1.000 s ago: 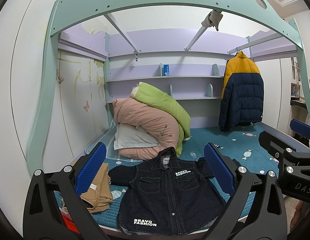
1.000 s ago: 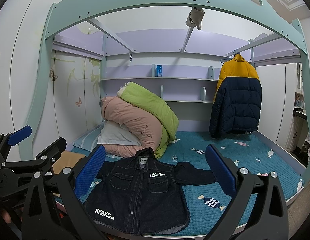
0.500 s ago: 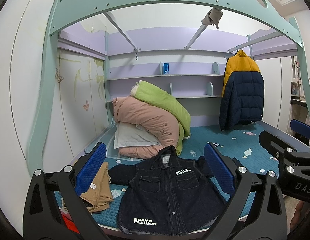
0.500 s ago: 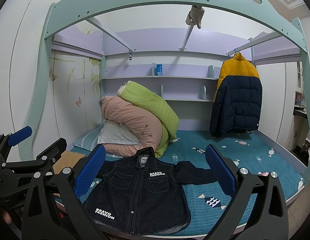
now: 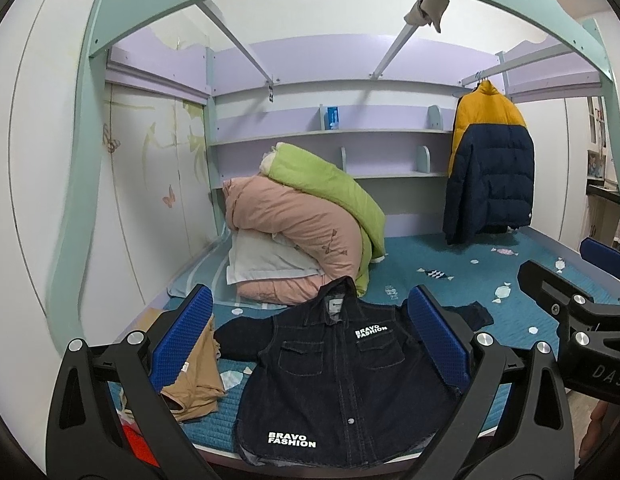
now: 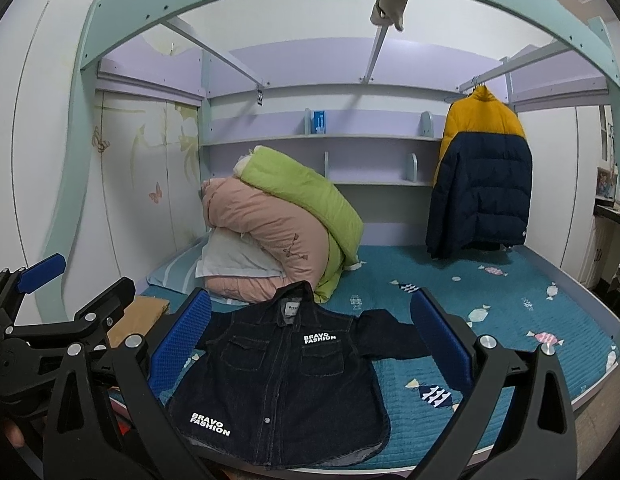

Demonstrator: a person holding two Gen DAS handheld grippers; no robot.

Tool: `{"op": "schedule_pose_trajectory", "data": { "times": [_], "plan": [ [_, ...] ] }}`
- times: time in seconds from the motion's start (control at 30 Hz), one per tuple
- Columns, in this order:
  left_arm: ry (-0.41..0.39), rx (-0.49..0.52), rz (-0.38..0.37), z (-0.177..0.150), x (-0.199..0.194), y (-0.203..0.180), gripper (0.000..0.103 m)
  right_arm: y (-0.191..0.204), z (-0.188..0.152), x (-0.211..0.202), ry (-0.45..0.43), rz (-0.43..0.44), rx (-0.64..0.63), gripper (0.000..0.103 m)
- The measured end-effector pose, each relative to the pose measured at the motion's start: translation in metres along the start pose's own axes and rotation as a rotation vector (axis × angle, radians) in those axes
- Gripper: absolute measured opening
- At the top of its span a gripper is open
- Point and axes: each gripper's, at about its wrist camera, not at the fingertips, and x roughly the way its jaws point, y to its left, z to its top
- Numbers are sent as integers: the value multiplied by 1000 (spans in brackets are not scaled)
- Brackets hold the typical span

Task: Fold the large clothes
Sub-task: 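Reach both tools down toward the denim jacket's sleeves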

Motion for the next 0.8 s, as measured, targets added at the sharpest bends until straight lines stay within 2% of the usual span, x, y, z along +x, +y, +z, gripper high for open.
{"op": "schedule_pose_trajectory", "data": {
  "times": [0.2, 0.33, 0.6, 0.8],
  "plan": [
    [69, 17, 3, -8, 39, -4, 98, -7, -15, 40, 74, 3, 23, 96],
    [146, 28, 0, -21, 76, -8, 98, -13, -31, 75, 140, 0, 40, 96],
    [348, -11, -37, -68, 169, 1, 98, -20, -77, 172, 323, 12, 82, 96],
    [548, -92, -95, -106, 255, 36, 98, -7, -107, 257, 454, 60, 83, 96]
  ]
}}
